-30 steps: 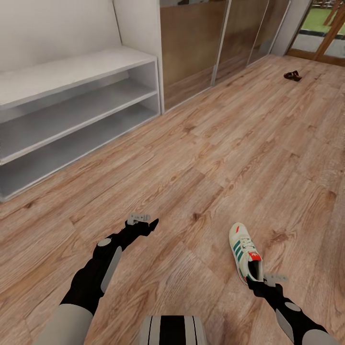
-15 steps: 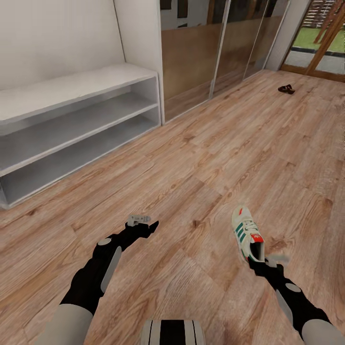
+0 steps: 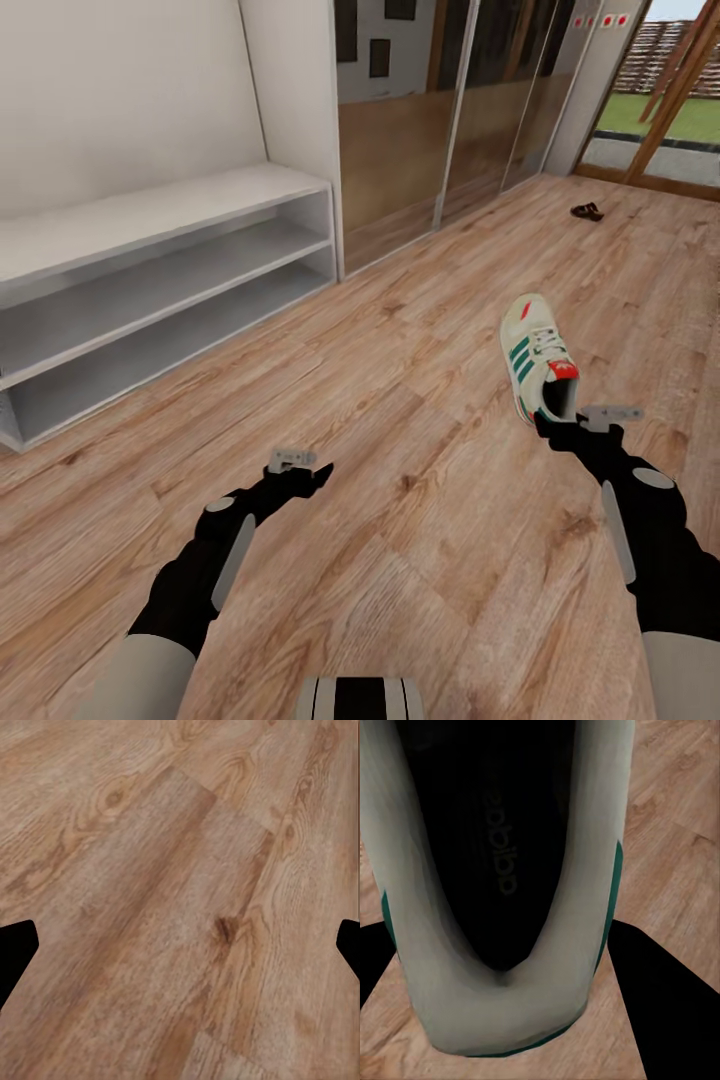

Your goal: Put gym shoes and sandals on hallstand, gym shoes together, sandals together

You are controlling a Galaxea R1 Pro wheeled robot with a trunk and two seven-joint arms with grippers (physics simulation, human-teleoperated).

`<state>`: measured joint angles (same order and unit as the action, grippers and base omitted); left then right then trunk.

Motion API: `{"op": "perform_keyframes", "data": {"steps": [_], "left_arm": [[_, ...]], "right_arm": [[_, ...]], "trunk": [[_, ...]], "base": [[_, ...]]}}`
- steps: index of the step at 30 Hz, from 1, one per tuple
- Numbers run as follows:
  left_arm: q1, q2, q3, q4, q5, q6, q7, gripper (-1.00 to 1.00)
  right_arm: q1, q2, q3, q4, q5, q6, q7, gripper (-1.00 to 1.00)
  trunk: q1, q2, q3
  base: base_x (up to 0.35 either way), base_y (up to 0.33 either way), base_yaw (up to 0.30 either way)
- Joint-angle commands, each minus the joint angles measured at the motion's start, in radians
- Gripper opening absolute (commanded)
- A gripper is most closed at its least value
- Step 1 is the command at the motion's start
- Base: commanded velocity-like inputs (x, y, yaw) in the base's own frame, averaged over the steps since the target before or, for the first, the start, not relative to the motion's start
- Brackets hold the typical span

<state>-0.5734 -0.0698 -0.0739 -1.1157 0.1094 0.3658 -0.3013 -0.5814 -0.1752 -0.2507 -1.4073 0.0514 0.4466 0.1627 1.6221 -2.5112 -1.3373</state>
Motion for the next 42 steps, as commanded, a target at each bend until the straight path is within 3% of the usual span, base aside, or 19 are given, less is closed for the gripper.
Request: {"op": "perform_keyframes", "data": {"steps": [1,5,8,12,42], "left_arm": [[0.0,0.0,0.001,-0.001,0.01,0.009,0.0,1.0],[0.0,-0.002,-0.007,-0.001,0.009,0.009,0.001,1.0],[0.0,-0.001,-0.016,-0.001,0.012,0.01,0.001,1.0],[0.0,-0.001,-0.017,0.0,0.012,0.01,0.001,1.0],[0.0,-0.001,-0.017,-0.001,0.012,0.01,0.001,1.0]], "right_arm": [[0.0,0.001,-0.002,-0.003,0.006,0.006,0.008,-1.0],[0.0,0.005,0.0,-0.009,0.006,0.007,0.011,-1.0],[0.0,0.038,0.001,-0.01,0.006,0.007,0.011,-1.0],[0.0,0.052,0.001,-0.01,0.006,0.007,0.011,-1.0],[0.002,0.059,0.001,-0.01,0.005,0.007,0.011,-1.0]], "trunk": [[-0.001,0.0,0.003],[-0.002,0.001,0.019],[-0.004,0.002,0.034],[-0.005,0.003,0.055],[-0.019,0.01,0.221]], "base": [[0.0,0.0,0.0],[0.0,0.0,0.0],[0.0,0.0,0.0],[0.0,0.0,0.0],[0.0,0.0,0.0]]}}
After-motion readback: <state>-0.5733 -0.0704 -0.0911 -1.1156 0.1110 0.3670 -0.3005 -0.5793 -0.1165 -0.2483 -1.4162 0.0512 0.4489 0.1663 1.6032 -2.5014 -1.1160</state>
